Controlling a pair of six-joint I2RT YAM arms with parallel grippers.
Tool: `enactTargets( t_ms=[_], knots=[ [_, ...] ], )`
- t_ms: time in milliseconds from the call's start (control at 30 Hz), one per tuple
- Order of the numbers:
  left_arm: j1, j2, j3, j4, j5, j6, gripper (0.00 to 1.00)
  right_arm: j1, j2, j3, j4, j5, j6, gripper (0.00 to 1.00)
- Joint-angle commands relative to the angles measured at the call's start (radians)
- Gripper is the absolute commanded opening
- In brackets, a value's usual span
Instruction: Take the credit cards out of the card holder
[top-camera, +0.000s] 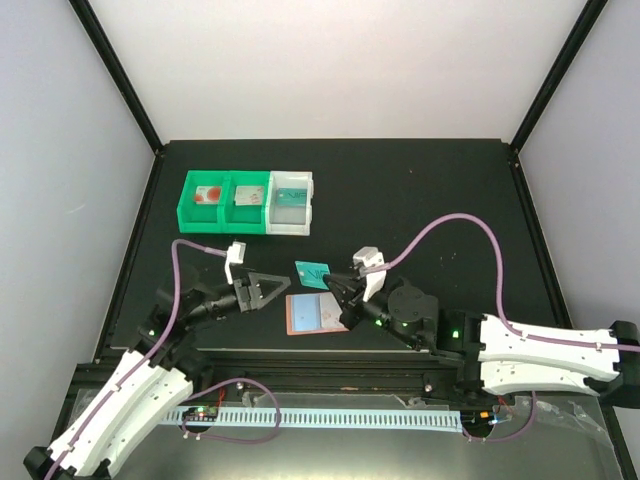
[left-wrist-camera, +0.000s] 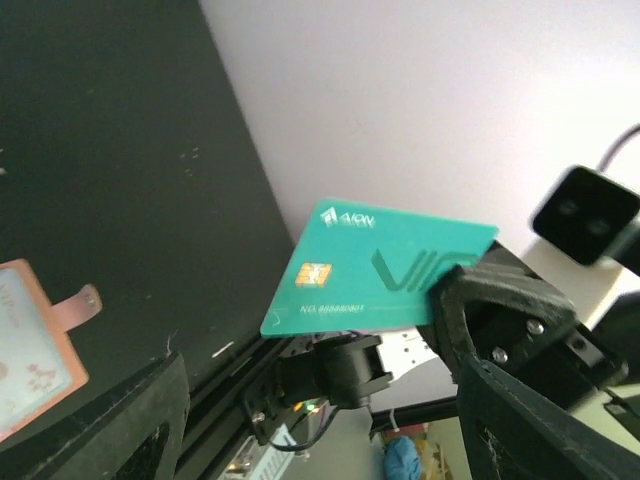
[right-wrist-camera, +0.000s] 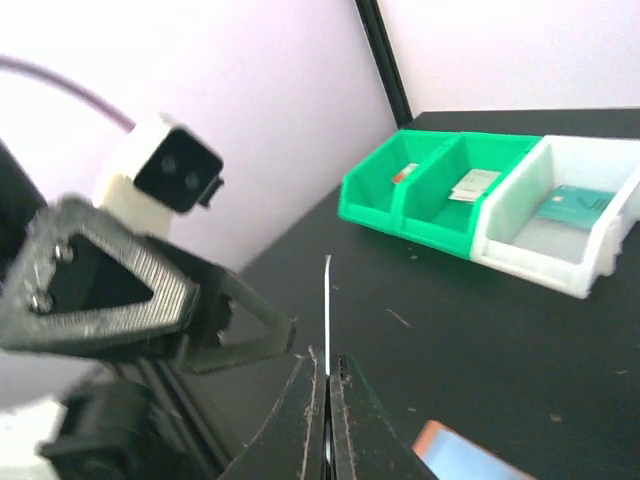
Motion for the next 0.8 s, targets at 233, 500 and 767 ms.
enactTargets(
  t_ms=[233,500,767],
  knots=[
    [0.006,-0.067,-0.039,0.292,0.086,-0.139,0.60,0.005,-0.074,-0.090,0.311,0.029,0.459,0.01],
    [0.005,0.001,-0.052,0.361,0.135,-0.185,0.55,0.005,-0.065,-0.130,0.377,0.018,0.532,0.01],
    [0.005,0.013,-0.083,0.392,0.115,-0.216,0.50,0.005,-0.058,-0.163,0.429,0.002,0.578,0.01]
  ],
)
